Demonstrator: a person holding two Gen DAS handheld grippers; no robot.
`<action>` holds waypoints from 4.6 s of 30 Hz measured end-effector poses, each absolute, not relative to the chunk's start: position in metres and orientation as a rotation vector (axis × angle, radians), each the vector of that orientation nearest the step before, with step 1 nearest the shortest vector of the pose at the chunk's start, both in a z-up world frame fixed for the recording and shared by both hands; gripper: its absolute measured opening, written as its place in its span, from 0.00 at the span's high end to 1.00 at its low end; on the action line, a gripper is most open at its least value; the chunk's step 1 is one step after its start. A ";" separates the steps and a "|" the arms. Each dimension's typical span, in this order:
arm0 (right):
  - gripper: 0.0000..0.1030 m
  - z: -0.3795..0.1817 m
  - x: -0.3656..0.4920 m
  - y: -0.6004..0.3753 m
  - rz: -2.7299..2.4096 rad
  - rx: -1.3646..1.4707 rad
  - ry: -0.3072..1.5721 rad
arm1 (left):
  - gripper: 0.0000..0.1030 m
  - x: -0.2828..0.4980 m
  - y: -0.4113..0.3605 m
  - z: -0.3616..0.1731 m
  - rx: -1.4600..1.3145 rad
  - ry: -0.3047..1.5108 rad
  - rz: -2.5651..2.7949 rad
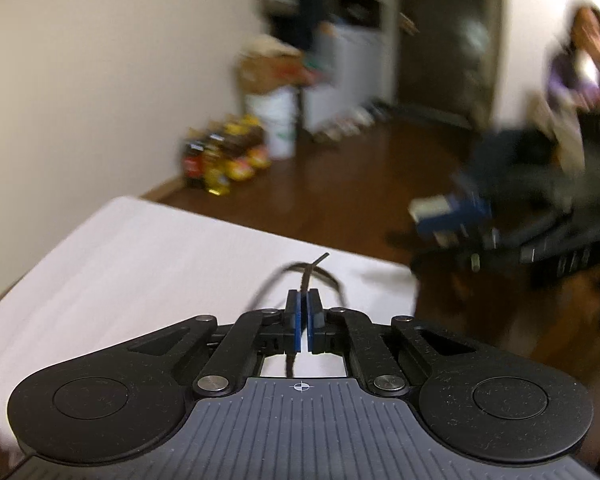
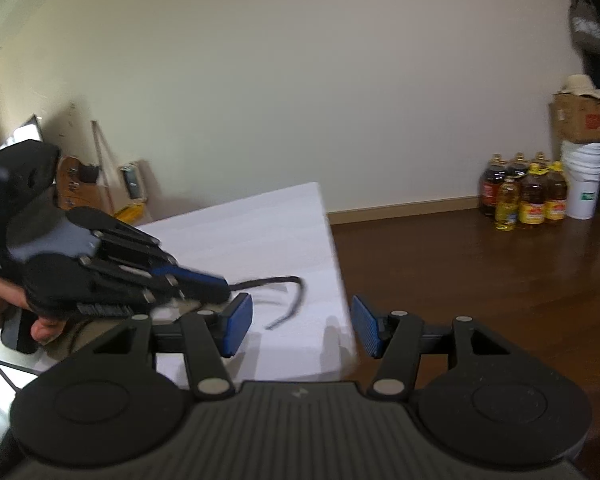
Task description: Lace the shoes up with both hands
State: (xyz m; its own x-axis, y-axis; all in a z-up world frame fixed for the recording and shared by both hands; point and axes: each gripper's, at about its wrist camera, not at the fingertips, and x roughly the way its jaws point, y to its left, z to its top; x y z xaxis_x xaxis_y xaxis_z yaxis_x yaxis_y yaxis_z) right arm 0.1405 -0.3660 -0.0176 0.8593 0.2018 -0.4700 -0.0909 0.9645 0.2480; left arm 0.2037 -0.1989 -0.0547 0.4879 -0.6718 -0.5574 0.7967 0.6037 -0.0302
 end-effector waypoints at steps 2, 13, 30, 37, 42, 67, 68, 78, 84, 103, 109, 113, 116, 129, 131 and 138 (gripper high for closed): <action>0.44 -0.018 0.146 -0.358 0.200 0.249 0.508 | 0.97 0.197 -0.166 -0.048 0.120 0.540 -0.824; 0.45 -0.014 0.194 -0.240 0.579 0.187 0.440 | 0.97 0.138 -0.019 -0.038 -0.362 0.424 -0.407; 0.48 -0.008 0.199 -0.141 0.719 -0.011 0.447 | 0.77 0.118 0.049 -0.059 -0.530 0.456 -0.313; 0.49 -0.008 0.194 -0.110 0.747 -0.148 0.441 | 0.74 0.113 0.073 -0.066 -0.526 0.453 -0.291; 0.64 -0.002 0.189 -0.093 0.800 -0.268 0.446 | 0.68 0.107 0.113 -0.067 -0.519 0.436 -0.207; 0.97 0.010 0.191 -0.086 1.009 -0.589 0.506 | 0.56 0.143 0.098 -0.058 0.000 0.471 -0.656; 0.97 0.009 0.189 -0.089 1.012 -0.604 0.506 | 0.56 0.145 0.095 -0.056 0.028 0.464 -0.657; 0.93 0.003 0.197 -0.097 1.008 -0.609 0.543 | 0.56 0.146 0.074 -0.047 0.250 0.449 -0.723; 0.97 0.003 0.206 -0.108 1.022 -0.513 0.552 | 0.61 0.153 0.073 -0.046 0.210 0.499 -0.787; 0.97 0.008 0.175 -0.123 1.085 -0.670 0.396 | 0.92 0.181 0.082 -0.046 -0.020 0.592 -0.980; 0.97 0.006 0.170 -0.124 1.121 -0.734 0.358 | 0.92 0.188 0.082 -0.046 -0.035 0.599 -1.024; 0.97 0.005 0.168 -0.123 1.119 -0.760 0.350 | 0.92 0.188 0.078 -0.047 -0.032 0.608 -1.049; 0.97 0.004 0.170 -0.125 1.100 -0.758 0.350 | 0.98 0.184 0.078 -0.048 -0.029 0.604 -1.063; 0.86 -0.004 0.183 -0.126 1.095 -0.683 0.371 | 0.98 0.174 0.090 -0.041 -0.047 0.549 -1.034; 0.86 -0.004 0.186 -0.126 1.097 -0.662 0.366 | 0.98 0.173 0.092 -0.039 -0.050 0.542 -1.039; 0.86 -0.007 0.191 -0.116 1.111 -0.629 0.350 | 0.98 0.170 0.096 -0.036 -0.053 0.533 -1.033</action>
